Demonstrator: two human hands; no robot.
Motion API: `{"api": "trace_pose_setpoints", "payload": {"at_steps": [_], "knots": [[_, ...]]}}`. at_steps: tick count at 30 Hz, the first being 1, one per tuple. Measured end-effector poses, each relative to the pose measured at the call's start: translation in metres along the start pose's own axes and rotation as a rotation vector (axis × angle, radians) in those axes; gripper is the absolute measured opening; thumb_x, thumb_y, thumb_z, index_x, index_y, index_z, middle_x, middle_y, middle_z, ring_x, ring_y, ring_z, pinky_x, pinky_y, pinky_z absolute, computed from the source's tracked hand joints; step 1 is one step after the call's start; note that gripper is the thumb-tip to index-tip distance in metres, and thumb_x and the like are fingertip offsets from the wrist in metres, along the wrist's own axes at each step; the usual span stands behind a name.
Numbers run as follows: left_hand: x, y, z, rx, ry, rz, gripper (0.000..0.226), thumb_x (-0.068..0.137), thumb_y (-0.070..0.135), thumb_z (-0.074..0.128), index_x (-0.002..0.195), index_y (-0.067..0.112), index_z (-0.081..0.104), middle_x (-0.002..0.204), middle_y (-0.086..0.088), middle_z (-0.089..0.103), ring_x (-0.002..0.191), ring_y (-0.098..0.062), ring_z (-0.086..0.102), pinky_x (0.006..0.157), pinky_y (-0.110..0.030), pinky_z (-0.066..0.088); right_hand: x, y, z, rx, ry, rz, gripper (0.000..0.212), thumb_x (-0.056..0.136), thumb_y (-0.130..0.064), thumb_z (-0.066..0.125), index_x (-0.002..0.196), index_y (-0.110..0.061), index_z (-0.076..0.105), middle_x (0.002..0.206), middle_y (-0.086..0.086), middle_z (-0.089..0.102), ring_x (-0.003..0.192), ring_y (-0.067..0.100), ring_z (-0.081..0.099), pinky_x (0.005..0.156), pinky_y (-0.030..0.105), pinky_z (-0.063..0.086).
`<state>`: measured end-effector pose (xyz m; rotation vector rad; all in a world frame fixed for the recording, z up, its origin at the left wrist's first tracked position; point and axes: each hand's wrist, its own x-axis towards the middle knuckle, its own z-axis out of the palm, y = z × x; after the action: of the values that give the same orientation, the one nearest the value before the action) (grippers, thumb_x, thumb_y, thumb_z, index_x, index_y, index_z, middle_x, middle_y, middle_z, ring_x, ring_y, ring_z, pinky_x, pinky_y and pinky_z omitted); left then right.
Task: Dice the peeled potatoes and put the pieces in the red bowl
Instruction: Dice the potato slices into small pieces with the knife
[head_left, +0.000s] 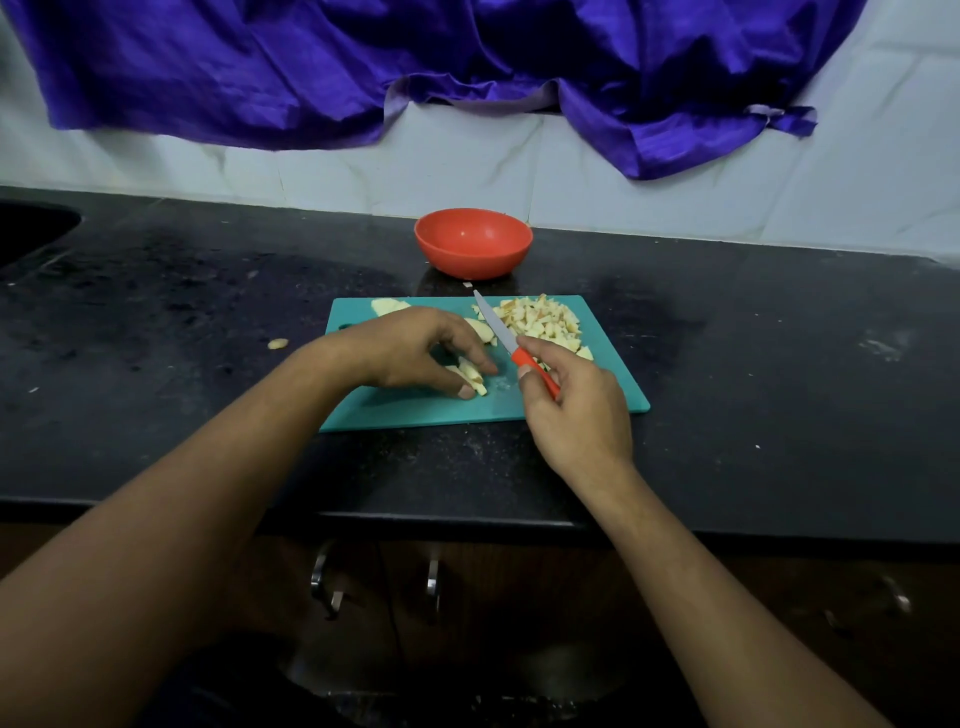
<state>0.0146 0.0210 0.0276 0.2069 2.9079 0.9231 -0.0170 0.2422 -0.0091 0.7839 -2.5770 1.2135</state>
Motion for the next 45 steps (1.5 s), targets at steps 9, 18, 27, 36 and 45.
{"api": "trace_pose_setpoints", "payload": {"at_steps": [9, 18, 27, 36, 45], "knots": [[-0.016, 0.000, 0.029, 0.132, 0.431, -0.090, 0.016, 0.084, 0.043, 0.080, 0.100, 0.041, 0.080, 0.096, 0.018, 0.069, 0.092, -0.003, 0.061, 0.082, -0.040, 0.056, -0.001, 0.000, 0.001, -0.003, -0.003, 0.006, 0.036, 0.100, -0.031, 0.059, 0.136, -0.036, 0.065, 0.071, -0.019, 0.058, 0.057, -0.002, 0.054, 0.049, 0.014, 0.028], [-0.028, 0.010, 0.051, 0.274, 0.626, -0.262, 0.048, 0.084, 0.055, 0.076, 0.127, 0.033, 0.070, 0.114, 0.008, 0.071, 0.108, -0.014, 0.062, 0.089, -0.039, 0.055, -0.007, -0.007, 0.000, -0.232, -0.059, -0.079, 0.041, 0.101, -0.037, 0.052, 0.142, -0.039, 0.058, 0.099, -0.009, 0.074, 0.067, 0.008, 0.058, 0.065, 0.034, 0.054], [-0.042, -0.011, 0.032, 0.051, 0.520, -0.178, 0.031, 0.083, 0.034, 0.084, 0.113, 0.031, 0.079, 0.112, 0.010, 0.075, 0.095, -0.006, 0.065, 0.087, -0.027, 0.053, -0.028, -0.004, -0.017, -0.398, -0.079, -0.082, 0.042, 0.103, -0.038, 0.047, 0.144, -0.037, 0.056, 0.078, -0.011, 0.064, 0.061, 0.007, 0.052, 0.054, 0.029, 0.045], [-0.034, -0.019, 0.037, 0.048, 0.551, -0.145, 0.028, 0.080, 0.040, 0.085, 0.107, 0.038, 0.079, 0.106, 0.012, 0.075, 0.096, -0.006, 0.065, 0.086, -0.037, 0.057, -0.027, -0.011, -0.011, -0.444, -0.112, -0.200, 0.042, 0.104, -0.039, 0.046, 0.145, -0.035, 0.054, 0.073, -0.011, 0.061, 0.061, 0.007, 0.053, 0.059, 0.031, 0.051], [-0.035, -0.015, 0.039, 0.043, 0.560, -0.167, 0.032, 0.080, 0.042, 0.085, 0.111, 0.037, 0.078, 0.106, 0.012, 0.073, 0.097, -0.004, 0.064, 0.085, -0.033, 0.056, -0.034, -0.008, -0.019, -0.429, -0.108, -0.169, 0.042, 0.104, -0.038, 0.046, 0.145, -0.036, 0.053, 0.075, -0.011, 0.061, 0.063, 0.007, 0.055, 0.059, 0.033, 0.054]]}}
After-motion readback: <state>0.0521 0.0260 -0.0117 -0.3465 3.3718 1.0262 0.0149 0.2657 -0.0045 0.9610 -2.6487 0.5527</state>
